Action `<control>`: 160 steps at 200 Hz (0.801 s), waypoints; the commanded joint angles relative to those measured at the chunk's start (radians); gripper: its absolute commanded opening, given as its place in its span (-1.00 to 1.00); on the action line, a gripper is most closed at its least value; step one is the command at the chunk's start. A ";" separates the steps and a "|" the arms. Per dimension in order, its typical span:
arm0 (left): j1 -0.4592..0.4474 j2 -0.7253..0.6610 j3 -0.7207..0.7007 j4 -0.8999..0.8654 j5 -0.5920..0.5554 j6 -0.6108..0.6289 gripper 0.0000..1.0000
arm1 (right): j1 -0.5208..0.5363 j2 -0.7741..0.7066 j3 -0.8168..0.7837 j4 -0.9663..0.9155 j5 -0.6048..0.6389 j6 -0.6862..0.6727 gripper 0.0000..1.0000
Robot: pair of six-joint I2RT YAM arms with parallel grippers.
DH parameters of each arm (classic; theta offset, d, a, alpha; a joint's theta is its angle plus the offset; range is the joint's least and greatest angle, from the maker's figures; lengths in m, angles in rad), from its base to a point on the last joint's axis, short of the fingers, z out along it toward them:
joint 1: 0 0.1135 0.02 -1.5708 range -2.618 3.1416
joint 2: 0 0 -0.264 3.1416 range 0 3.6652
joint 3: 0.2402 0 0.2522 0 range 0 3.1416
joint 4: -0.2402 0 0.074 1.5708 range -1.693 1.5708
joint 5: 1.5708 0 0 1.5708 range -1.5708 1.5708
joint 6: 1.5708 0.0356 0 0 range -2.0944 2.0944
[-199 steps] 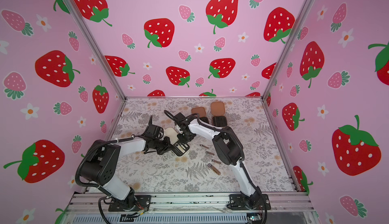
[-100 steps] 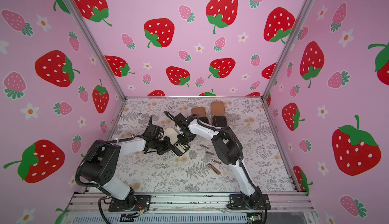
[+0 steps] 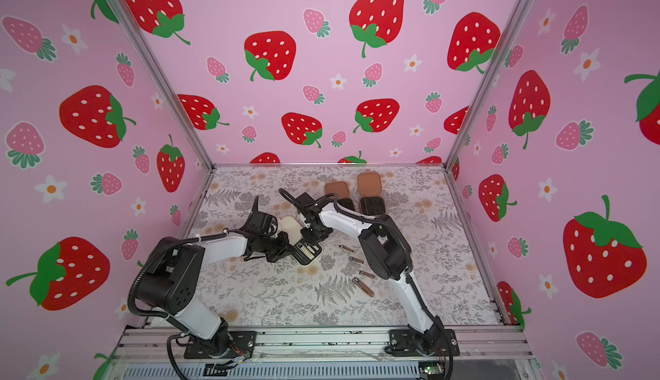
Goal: Organize nail clipper sets
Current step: Place the nail clipper in the storage box, then pick up the storage box at the center of the board.
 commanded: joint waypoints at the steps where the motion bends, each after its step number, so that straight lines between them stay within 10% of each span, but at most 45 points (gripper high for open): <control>1: -0.008 0.059 -0.025 -0.132 -0.073 0.002 -1.00 | 0.016 0.018 -0.029 -0.014 0.022 0.010 -0.47; 160: -0.008 0.019 -0.013 -0.158 -0.077 0.009 -1.00 | 0.016 -0.100 -0.194 0.054 0.059 0.094 -0.58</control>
